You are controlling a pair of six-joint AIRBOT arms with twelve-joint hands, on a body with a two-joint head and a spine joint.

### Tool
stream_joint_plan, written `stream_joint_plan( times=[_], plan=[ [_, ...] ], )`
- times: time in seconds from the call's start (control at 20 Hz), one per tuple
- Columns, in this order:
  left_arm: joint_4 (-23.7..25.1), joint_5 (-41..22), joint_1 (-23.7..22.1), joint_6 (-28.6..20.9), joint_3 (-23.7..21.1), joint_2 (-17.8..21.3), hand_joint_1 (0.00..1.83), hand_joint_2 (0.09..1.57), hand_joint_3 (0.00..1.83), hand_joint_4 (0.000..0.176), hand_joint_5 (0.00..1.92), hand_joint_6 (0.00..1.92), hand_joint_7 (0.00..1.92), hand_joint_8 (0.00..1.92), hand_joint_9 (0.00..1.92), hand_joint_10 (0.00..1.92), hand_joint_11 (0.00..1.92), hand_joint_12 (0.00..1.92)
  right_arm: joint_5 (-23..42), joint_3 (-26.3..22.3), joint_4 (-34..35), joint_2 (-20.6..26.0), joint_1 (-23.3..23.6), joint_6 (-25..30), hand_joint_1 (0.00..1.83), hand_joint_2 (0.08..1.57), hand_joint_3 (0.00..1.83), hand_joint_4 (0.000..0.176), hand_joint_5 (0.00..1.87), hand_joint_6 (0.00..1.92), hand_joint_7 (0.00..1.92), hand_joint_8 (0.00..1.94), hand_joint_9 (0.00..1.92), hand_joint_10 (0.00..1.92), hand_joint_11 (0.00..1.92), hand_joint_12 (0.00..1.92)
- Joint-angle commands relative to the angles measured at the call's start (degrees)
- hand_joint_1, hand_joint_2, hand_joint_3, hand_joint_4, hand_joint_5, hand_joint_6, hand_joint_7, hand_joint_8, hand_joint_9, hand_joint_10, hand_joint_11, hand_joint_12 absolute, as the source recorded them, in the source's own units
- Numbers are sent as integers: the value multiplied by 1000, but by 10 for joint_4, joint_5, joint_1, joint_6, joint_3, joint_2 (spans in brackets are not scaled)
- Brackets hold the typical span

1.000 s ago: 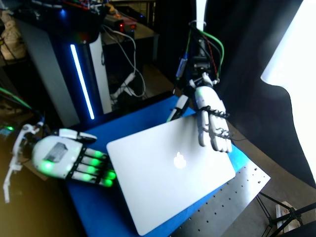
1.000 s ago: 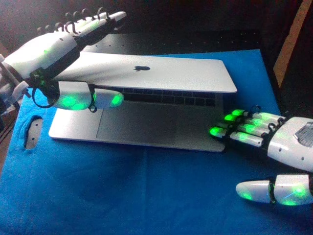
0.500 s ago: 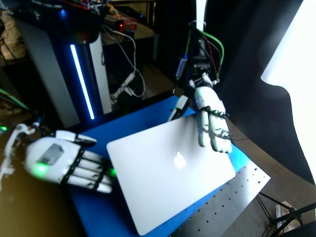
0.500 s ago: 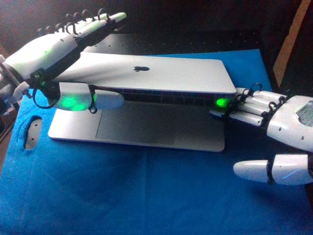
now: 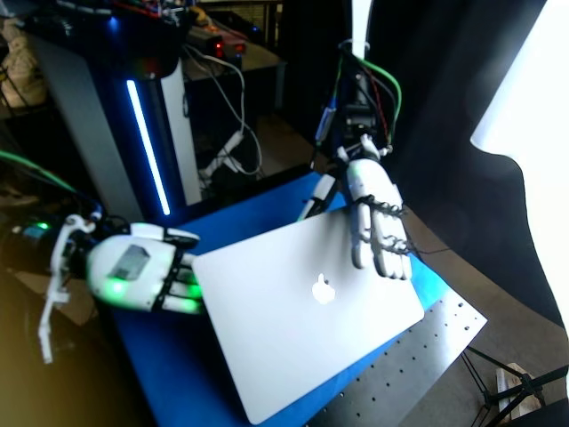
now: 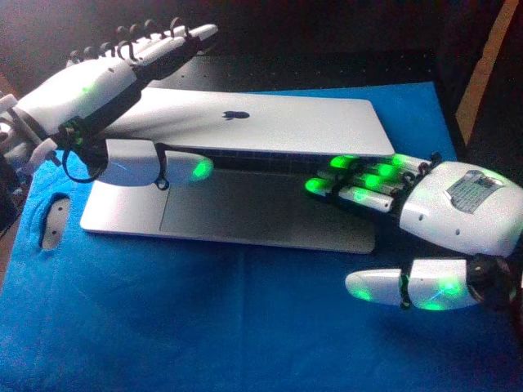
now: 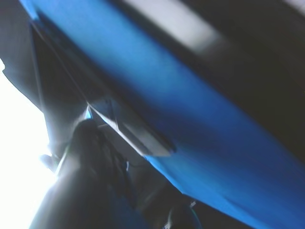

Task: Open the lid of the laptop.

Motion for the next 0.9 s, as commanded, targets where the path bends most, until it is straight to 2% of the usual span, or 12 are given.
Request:
stream_joint_plan(
  times=[0.0, 0.3, 0.55, 0.85],
  plan=[
    [-4, -74, -10, -2, 3, -3, 659, 982, 0, 176, 0, 0, 0, 0, 0, 0, 0, 0, 69, 3, 4, -7, 11, 2, 0, 1241, 0, 0, 0, 0, 0, 0, 0, 0, 0, 0],
    [-2, -74, -26, -2, 9, -12, 609, 992, 0, 176, 0, 0, 0, 0, 0, 0, 0, 0, 58, 27, 4, -45, 28, 2, 0, 1228, 0, 0, 0, 0, 0, 0, 0, 0, 0, 0],
    [-3, -72, -36, -2, 16, -18, 695, 974, 0, 176, 0, 0, 0, 0, 0, 0, 0, 0, 11, 55, 7, -81, 36, 2, 0, 1218, 0, 0, 0, 0, 0, 0, 0, 0, 0, 0],
    [-3, -71, -71, -2, 31, -27, 634, 992, 6, 176, 0, 0, 0, 0, 0, 0, 0, 0, -19, 54, -11, -88, 36, 3, 0, 1188, 0, 0, 0, 0, 0, 0, 0, 0, 0, 0]
  ],
)
